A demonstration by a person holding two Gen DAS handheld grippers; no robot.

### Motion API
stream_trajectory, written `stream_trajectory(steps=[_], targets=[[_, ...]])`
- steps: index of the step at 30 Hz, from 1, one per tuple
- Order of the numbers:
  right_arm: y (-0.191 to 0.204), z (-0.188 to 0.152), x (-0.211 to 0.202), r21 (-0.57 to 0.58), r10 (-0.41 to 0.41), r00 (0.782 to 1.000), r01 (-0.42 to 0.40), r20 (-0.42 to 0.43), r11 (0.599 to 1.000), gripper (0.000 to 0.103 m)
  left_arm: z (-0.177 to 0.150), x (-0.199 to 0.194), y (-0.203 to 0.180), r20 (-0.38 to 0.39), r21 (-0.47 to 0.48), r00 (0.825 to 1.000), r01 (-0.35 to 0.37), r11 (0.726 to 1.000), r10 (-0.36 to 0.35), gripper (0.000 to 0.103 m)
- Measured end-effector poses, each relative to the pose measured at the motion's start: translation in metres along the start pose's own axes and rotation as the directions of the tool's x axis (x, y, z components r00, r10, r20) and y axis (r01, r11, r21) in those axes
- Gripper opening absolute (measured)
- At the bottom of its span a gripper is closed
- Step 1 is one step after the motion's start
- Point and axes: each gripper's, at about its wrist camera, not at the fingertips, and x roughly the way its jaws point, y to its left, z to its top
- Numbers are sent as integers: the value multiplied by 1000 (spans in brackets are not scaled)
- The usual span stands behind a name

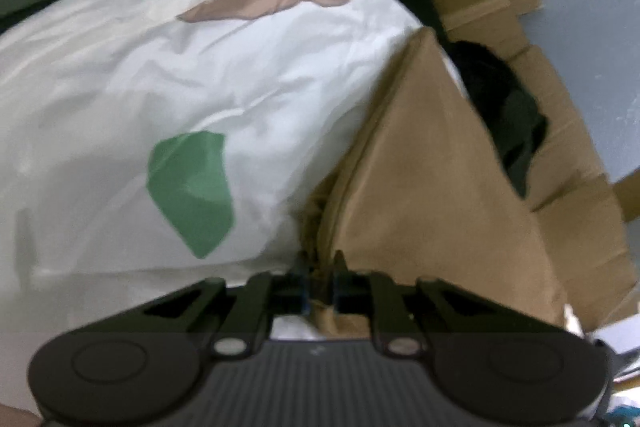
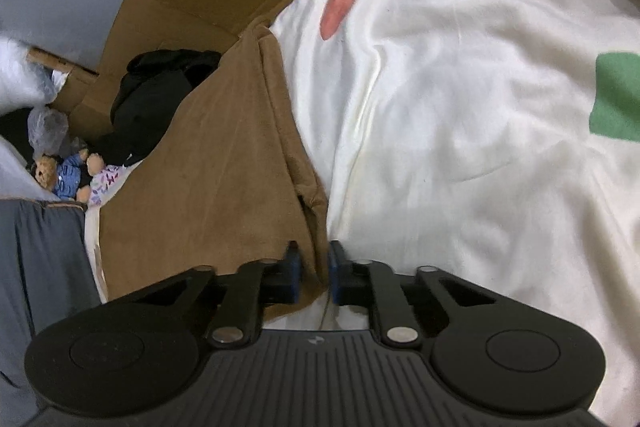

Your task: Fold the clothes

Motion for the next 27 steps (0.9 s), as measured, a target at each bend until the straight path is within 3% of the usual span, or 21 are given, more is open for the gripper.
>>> stream_trajectory(steps=[12,27], targets=[[12,21,-26,-71,-19,1000,19,-2,997,6,0,-42,-22,-20,29,1000,18,999,-18,8],[3,29,-62,-117,-106,994,101,-39,988,6,-52,-69,-21,-88,-21,996,24,1000,-26,8]])
